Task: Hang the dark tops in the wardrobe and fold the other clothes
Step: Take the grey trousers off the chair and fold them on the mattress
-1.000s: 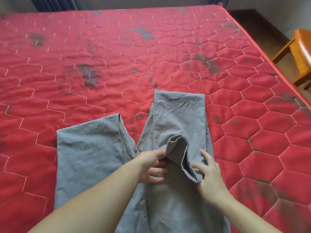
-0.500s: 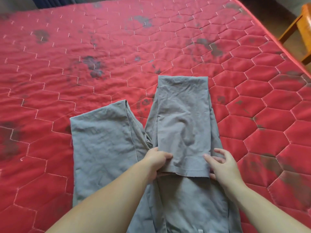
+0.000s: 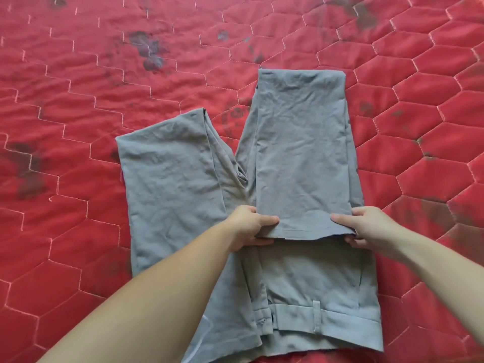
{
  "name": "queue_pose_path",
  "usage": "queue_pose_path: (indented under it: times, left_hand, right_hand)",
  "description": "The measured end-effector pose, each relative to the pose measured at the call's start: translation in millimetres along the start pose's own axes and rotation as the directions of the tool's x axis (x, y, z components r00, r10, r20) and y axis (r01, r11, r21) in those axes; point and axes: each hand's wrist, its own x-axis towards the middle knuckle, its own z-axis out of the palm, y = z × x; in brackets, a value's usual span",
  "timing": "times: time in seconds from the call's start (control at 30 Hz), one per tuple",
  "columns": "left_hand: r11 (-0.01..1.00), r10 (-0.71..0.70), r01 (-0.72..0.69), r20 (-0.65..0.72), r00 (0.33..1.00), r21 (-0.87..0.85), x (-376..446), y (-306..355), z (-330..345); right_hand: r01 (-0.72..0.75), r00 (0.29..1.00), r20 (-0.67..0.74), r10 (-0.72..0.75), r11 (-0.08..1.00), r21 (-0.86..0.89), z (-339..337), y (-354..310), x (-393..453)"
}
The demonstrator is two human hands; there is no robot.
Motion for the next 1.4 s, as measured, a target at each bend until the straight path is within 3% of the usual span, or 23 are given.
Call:
queue_pose_path:
  times: [0.2,0.43,0.5,0.6,0.7,0.83,0.9,0.97,1.03,1.13,1.23,1.4]
  left_hand:
    - [0.997,-0.013,0.012,0.003,1.000,0.080,-17,-33,-3]
    - [0.983,-0.127,0.109,0.118,0.985,0.151,-50,-91,3]
    - [0.964,-0.174,0.139,0.147,0.974,0.226,-62,-107,7]
    - [0.899,-0.163,0.128,0.048,0.986,0.420,-72,-129,15]
    - [0.778,0.031,0.040,-0.101,0.994,0.627,-74,-141,27]
    - [0.354,0.356,0.115,-0.247,0.901,0.928,-80,-150,36]
    - [0.253,0.449,0.147,-0.250,0.858,0.956,-84,-150,34]
    - [0.278,0.525,0.124,-0.258,0.811,0.953,-87,-142,30]
    - [0.394,0.552,0.063,-0.291,0.782,0.917,-88,-132,30]
    - [0.493,0.525,-0.053,-0.248,0.814,0.868,-82,-110,34]
    - [0.480,0.517,-0.179,-0.111,0.849,0.859,-69,-85,32]
    - [0.446,0.659,-0.220,-0.152,0.737,0.868,-5,-11,11]
  right_hand:
    - [0.010,1.000,0.010,-0.010,1.000,-0.027,11,36,-27]
    - [-0.007,0.999,0.039,0.012,0.992,-0.129,15,93,-66]
    - [-0.021,0.998,0.055,0.032,0.981,-0.193,13,104,-76]
    - [-0.018,0.999,0.031,0.028,0.958,-0.285,13,121,-89]
    - [0.060,0.994,-0.051,-0.095,0.880,-0.471,17,129,-92]
    - [0.047,0.941,-0.205,-0.269,0.705,-0.708,25,134,-97]
    - [0.010,0.918,-0.256,-0.303,0.663,-0.748,26,136,-99]
    - [0.000,0.915,-0.265,-0.304,0.657,-0.754,23,129,-99]
    - [0.026,0.916,-0.263,-0.302,0.701,-0.713,19,118,-95]
    - [0.116,0.896,-0.267,-0.355,0.767,-0.631,12,100,-83]
    - [0.105,0.891,-0.281,-0.357,0.764,-0.636,14,82,-71]
    - [0.077,0.814,-0.408,-0.413,0.773,-0.630,-8,13,-3]
